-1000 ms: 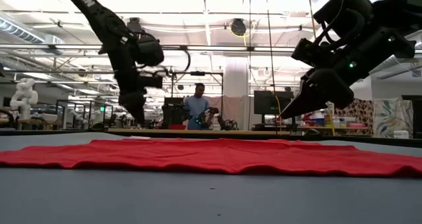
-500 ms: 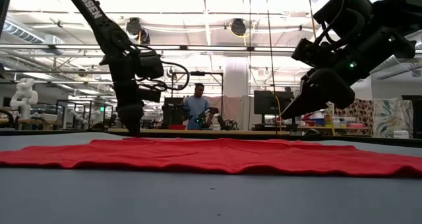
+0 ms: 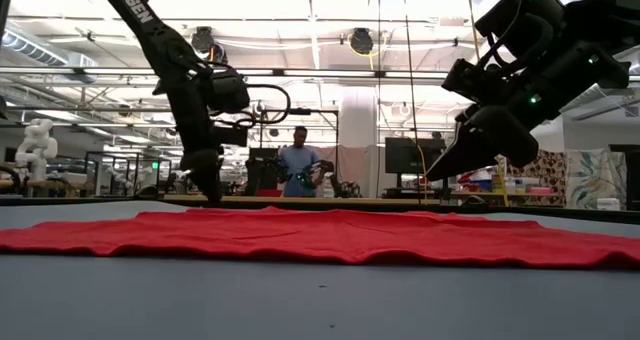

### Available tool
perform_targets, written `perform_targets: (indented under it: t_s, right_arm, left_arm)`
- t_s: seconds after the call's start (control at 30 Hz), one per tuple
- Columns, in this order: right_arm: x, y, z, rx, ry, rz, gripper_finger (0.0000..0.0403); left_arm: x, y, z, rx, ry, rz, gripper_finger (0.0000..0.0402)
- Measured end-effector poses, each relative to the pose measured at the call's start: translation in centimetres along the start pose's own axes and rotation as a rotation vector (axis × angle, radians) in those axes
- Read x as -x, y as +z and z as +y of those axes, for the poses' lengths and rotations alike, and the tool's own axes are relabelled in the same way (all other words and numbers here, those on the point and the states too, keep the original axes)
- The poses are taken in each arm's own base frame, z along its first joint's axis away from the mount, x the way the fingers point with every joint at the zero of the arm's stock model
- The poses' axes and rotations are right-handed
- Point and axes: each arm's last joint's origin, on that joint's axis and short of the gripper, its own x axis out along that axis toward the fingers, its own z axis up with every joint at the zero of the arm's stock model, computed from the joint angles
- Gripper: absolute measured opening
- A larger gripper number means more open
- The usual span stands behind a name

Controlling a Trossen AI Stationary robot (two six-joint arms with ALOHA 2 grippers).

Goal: Roll towel
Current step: Roll the red towel

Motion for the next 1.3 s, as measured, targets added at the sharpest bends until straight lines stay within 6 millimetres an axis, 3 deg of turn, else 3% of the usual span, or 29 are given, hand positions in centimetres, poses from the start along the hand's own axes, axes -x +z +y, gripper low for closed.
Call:
perform_targets:
  t_s: [0.33, 0.53, 0.67, 0.97, 1.17, 1.3]
  right_arm:
    - [-0.1, 0.0, -0.3, -0.008, -0.009, 0.001, 0.0000]
    - [-0.1, 0.0, -0.3, -0.006, -0.006, 0.002, 0.0000]
    - [-0.1, 0.0, -0.3, -0.003, -0.006, 0.002, 0.0000]
    - [-0.1, 0.0, -0.3, 0.005, -0.006, 0.002, 0.0000]
    - [-0.1, 0.0, -0.3, -0.003, -0.007, 0.002, 0.0000]
    - [-0.3, 0.1, -0.8, -0.077, -0.081, -0.004, 0.0000]
  left_arm:
    - [-2.2, -0.6, -0.3, -0.012, -0.061, 0.019, 0.0255]
    - [-2.4, -0.7, -0.3, -0.016, -0.067, 0.028, 0.0249]
    - [-2.4, -0.8, -0.5, -0.055, -0.084, 0.044, 0.0198]
    - [-2.4, -0.7, -0.5, -0.102, -0.068, 0.055, 0.0013]
    - [-1.0, -0.3, -0.2, -0.084, 0.008, 0.070, 0.0004]
    - [1.2, 0.2, -0.6, -0.085, 0.017, 0.037, 0.0003]
